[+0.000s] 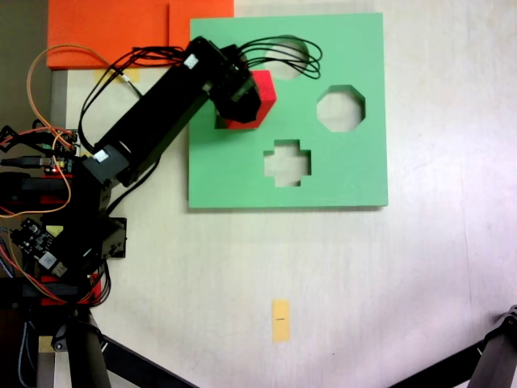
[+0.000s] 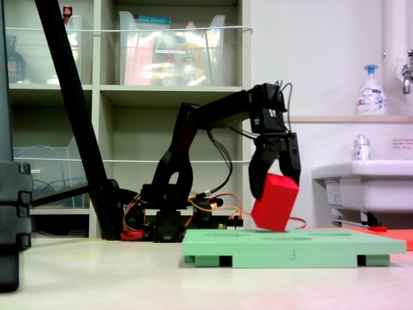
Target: Put the square block into the corresponding hole
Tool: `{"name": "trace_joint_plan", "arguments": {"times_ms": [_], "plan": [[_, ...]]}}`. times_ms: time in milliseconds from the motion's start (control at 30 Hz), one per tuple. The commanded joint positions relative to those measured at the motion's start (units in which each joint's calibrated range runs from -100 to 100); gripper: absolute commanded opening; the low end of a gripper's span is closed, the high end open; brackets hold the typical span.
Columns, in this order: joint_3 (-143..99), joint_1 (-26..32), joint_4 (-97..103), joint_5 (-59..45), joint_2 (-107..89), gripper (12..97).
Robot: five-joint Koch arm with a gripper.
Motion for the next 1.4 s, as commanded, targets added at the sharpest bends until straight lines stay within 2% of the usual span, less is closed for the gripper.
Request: {"name": "trace_joint_plan", "arguments": {"times_ms": [0,700,1367], "plan": [[0.99,0.68,-2.35,1.17,-1.14,35.5],[-1.1,0.15,-2.35,2.05,-12.31,35.5],[1.79,-2.78,15.75,-0.54,-5.75,36.8]]}}
